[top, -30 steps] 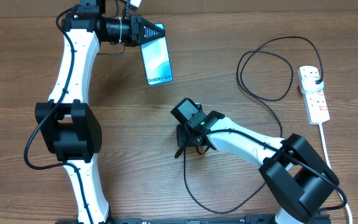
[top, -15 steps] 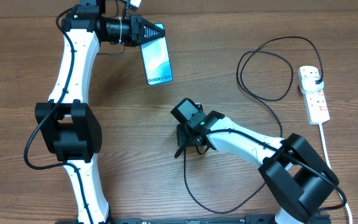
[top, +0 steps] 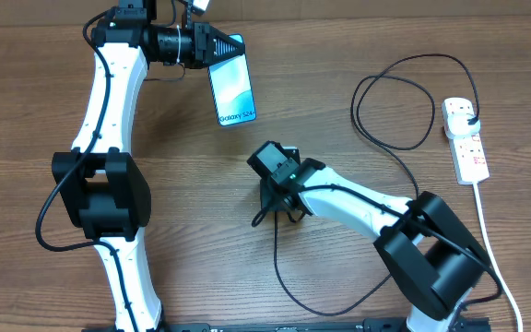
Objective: Plug charger to phone and switch on socket
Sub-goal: 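Close the right gripper on the black cable's connector end, then lift the cable connector with the right gripper toward the phone, then raise the connector with the right gripper under the phone's bottom end, then push the connector up into the phone's port with the right gripper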
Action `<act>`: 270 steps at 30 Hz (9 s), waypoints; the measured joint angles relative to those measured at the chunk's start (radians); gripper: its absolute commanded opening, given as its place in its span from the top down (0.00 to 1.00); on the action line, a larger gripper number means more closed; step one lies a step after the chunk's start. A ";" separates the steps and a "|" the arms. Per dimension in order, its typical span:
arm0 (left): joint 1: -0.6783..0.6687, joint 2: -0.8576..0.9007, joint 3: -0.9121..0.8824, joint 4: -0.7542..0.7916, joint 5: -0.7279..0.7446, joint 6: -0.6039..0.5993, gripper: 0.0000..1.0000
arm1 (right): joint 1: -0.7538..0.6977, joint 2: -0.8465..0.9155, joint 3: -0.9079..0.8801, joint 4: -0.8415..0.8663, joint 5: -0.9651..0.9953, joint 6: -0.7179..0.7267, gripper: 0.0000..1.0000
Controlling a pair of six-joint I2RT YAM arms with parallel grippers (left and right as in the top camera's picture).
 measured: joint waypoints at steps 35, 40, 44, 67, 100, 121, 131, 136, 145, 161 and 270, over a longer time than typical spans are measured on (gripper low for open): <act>0.000 0.000 0.000 0.031 0.000 -0.011 0.96 | 0.061 0.074 0.121 -0.181 -0.014 0.147 0.70; 0.000 0.000 0.000 0.033 0.000 -0.012 0.96 | 0.045 0.074 0.121 -0.180 -0.027 0.156 0.74; 0.000 0.000 0.000 0.033 0.000 -0.019 0.96 | 0.031 0.074 0.121 -0.180 -0.042 0.161 0.76; 0.001 0.000 0.000 0.089 0.006 -0.066 0.96 | 0.022 0.075 0.121 -0.177 -0.063 0.154 0.96; 0.145 0.000 0.000 0.187 0.191 -0.347 0.96 | -0.435 0.124 0.098 0.813 -1.448 -0.108 0.96; 0.128 0.000 0.000 0.381 0.098 -0.584 0.96 | -0.491 0.124 0.097 1.197 -1.524 0.183 0.96; 0.035 0.000 0.000 0.668 0.050 -0.787 0.96 | -0.492 0.124 0.097 1.576 -1.496 0.607 0.96; 0.028 0.000 0.000 0.719 0.050 -0.880 0.96 | -0.492 0.124 0.097 1.634 -1.481 0.713 0.96; 0.030 0.000 0.000 0.732 0.062 -0.959 0.96 | -0.492 0.124 0.097 1.637 -1.453 0.763 0.96; 0.021 0.000 0.000 0.733 0.061 -0.938 0.96 | -0.492 0.124 0.097 1.678 -1.442 0.757 0.96; -0.017 0.000 0.000 0.708 0.047 -0.890 0.96 | -0.492 0.124 0.096 1.680 -1.431 0.789 0.96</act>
